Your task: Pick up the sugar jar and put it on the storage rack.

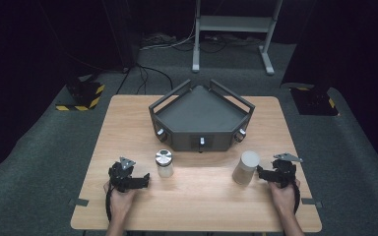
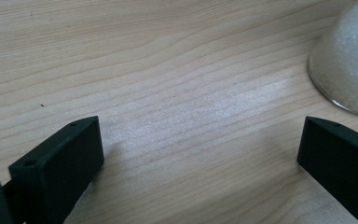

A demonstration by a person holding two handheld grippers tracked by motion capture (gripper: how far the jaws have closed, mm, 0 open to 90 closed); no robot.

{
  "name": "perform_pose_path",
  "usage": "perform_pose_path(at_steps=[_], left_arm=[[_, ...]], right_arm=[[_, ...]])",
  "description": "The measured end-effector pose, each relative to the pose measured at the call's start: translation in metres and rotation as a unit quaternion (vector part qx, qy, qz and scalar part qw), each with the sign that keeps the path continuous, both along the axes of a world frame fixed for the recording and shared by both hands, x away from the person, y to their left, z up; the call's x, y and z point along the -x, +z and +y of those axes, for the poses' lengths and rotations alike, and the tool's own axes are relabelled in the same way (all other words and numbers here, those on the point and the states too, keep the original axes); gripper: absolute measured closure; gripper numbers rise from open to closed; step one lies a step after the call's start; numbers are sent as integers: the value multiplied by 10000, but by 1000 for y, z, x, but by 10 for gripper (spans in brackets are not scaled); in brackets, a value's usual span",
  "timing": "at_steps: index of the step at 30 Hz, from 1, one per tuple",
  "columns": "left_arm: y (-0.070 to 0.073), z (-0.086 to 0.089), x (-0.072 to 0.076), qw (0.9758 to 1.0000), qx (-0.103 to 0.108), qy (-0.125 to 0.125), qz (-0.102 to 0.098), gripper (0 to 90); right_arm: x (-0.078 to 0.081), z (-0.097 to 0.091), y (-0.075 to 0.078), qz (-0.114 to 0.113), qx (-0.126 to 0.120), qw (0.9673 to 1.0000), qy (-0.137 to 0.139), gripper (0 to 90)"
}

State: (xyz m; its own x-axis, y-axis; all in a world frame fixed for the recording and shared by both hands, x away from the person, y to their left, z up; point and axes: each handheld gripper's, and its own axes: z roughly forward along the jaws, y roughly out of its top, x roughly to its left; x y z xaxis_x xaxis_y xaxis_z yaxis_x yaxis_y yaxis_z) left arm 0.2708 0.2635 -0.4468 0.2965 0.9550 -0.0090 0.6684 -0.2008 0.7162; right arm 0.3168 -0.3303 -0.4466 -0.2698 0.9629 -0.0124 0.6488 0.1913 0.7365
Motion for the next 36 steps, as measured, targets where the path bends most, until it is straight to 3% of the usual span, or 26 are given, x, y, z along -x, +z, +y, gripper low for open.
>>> perform_pose_path(at_steps=[13, 18, 30, 31, 36], left_arm=[[6, -3, 9, 9991, 68, -415, -39, 5], [10, -8, 8, 9973, 34, -721, 94, 5], [10, -19, 4, 9959, 68, -900, 99, 8], [-27, -44, 23, 9862, 1520, 249, -612, 9], [-27, -50, 20, 9859, 1546, 183, -616, 11]], right_arm=[[0, 0, 0, -3, 1, 10000, 2, 88], [0, 0, 0, -2, 4, 10000, -4, 87], [0, 0, 0, 2, 1, 10000, -8, 87], [0, 0, 0, -1, 5, 10000, -5, 87], [0, 0, 0, 1, 2, 10000, -8, 87]])
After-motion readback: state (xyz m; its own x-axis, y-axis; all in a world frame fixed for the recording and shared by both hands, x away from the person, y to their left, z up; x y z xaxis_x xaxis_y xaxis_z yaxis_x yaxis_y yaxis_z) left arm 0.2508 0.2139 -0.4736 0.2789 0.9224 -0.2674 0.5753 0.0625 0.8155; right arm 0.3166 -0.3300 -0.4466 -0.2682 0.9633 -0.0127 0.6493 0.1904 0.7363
